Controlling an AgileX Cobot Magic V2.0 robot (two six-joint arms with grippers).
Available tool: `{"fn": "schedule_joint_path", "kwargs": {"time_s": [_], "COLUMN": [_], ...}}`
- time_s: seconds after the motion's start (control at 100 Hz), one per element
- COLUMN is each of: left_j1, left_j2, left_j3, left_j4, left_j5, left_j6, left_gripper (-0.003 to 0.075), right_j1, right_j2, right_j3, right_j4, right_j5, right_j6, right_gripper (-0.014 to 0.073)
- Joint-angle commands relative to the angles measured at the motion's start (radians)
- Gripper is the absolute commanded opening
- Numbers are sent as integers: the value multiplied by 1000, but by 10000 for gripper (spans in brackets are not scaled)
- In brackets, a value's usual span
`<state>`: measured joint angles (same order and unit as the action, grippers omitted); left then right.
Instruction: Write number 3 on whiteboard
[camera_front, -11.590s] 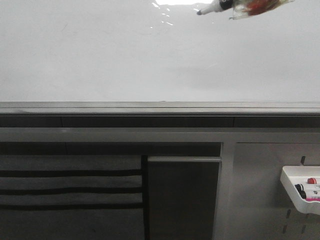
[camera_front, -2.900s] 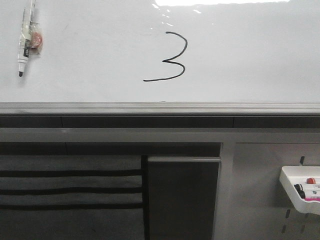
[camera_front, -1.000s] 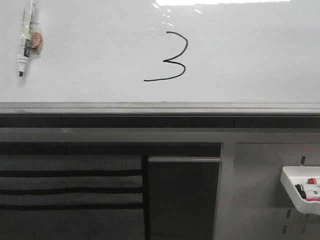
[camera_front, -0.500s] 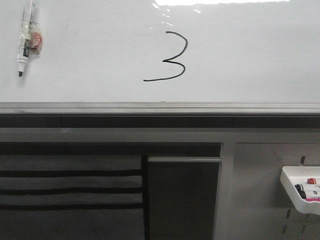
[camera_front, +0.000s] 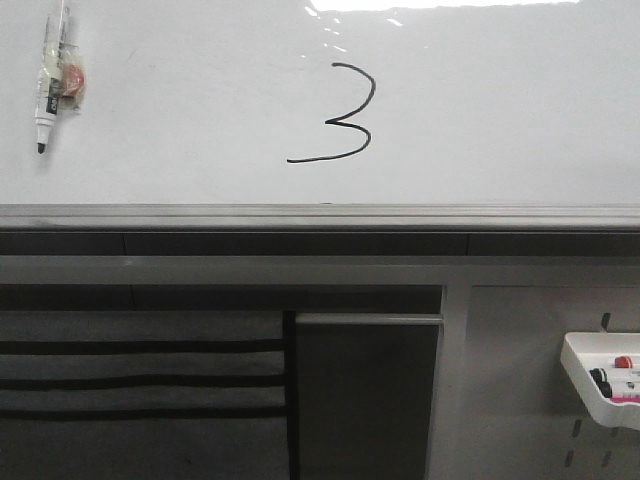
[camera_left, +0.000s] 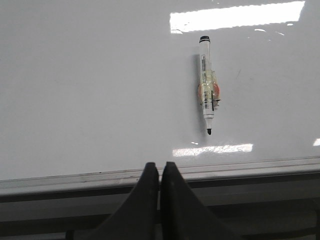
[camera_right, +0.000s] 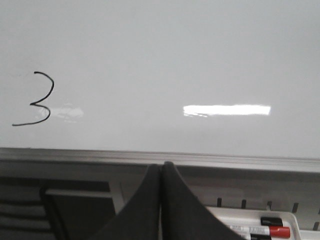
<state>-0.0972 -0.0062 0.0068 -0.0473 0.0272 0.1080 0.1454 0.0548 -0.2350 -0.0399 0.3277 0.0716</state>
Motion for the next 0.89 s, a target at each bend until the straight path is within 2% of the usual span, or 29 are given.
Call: {"fn": "schedule_joint_path", "kwargs": {"time_s": [0.0,0.09,0.23,0.27,0.88], "left_j1": [1,1,1,1,1], "left_j2": [-30,-30,-30,-30,-30], "left_j3": [2,2,2,2,2], "left_j4": [-6,-6,-6,-6,-6], "left_j5": [-79,-79,-79,-79,-79], "left_j6": [-9,-9,-9,-9,-9], "left_gripper": [-18,-18,-18,-18,-18], "right_j1": [-39,-61,-95,-106,-121], "right_j2": [-56,-85,-83,-83,-83], "right_j3": [102,192,274,272,273], "right_j4": [-16,1,40,56,63], "right_j5": [-264,-328,-340,-304,-317], "right_j6": [-9,-9,-9,-9,-9], "right_gripper": [-74,-74,-74,-74,-74]}}
